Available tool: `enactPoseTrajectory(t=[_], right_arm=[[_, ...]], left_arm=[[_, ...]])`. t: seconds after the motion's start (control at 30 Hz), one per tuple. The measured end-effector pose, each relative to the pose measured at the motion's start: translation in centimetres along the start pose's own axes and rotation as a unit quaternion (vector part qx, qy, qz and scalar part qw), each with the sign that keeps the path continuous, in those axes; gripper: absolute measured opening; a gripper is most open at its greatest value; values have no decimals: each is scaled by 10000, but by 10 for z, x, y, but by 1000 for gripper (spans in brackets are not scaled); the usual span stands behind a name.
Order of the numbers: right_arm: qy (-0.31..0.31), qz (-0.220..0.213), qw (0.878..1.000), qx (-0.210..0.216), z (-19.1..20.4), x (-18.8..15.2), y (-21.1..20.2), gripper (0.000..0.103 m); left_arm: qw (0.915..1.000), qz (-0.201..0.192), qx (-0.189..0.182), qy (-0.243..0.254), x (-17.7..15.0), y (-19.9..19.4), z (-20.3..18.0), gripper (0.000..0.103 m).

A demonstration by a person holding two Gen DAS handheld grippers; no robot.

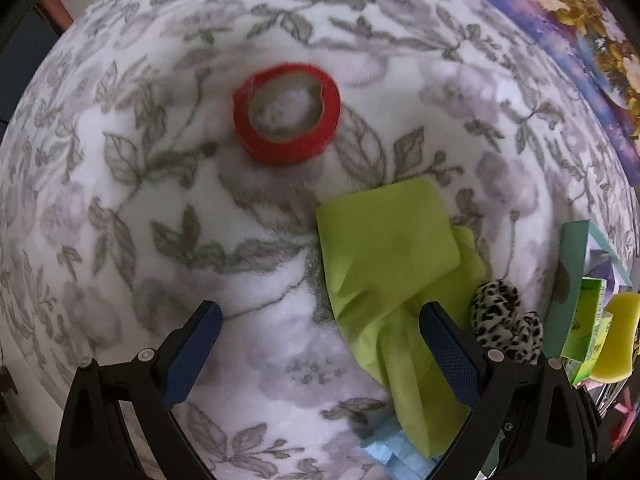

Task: Organize soft objects
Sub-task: 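Grasp the leopard-print scrunchie with the right gripper while the left grasps the lime green cloth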

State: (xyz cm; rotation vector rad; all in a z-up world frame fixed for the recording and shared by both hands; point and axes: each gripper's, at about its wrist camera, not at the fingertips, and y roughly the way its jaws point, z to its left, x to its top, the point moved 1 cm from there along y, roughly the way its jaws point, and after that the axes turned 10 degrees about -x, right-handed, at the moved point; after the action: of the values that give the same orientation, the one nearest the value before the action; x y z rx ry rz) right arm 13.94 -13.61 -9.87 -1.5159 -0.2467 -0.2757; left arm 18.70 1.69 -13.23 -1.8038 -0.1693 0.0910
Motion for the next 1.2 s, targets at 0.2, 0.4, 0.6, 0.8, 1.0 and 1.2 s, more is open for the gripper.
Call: enactPoseTrajectory(t=[0.2, 0.4, 0.6, 0.8, 1.0, 1.2], right_arm=[[34, 43, 10000, -8, -1, 0, 6, 33], [72, 43, 10000, -11, -3, -1, 7, 30], [77, 33, 10000, -6, -2, -1, 7, 27], [161, -76, 9998, 40, -7, 1, -2, 22], [220, -279, 9993, 75, -13, 2, -18, 20], [263, -512, 9983, 44, -17, 4, -36, 20]], left_arm=[[9995, -74, 204, 234, -2, 4, -8, 95], [9984, -164, 195, 512, -6, 2, -25, 70], [9973, -269, 51, 682, -12, 0, -44, 28], [9974, -313, -294, 574, -16, 3, -53, 7], [9961, -519, -466, 540, -18, -13, -45, 5], [9918, -998, -546, 588, -14, -43, -47, 5]])
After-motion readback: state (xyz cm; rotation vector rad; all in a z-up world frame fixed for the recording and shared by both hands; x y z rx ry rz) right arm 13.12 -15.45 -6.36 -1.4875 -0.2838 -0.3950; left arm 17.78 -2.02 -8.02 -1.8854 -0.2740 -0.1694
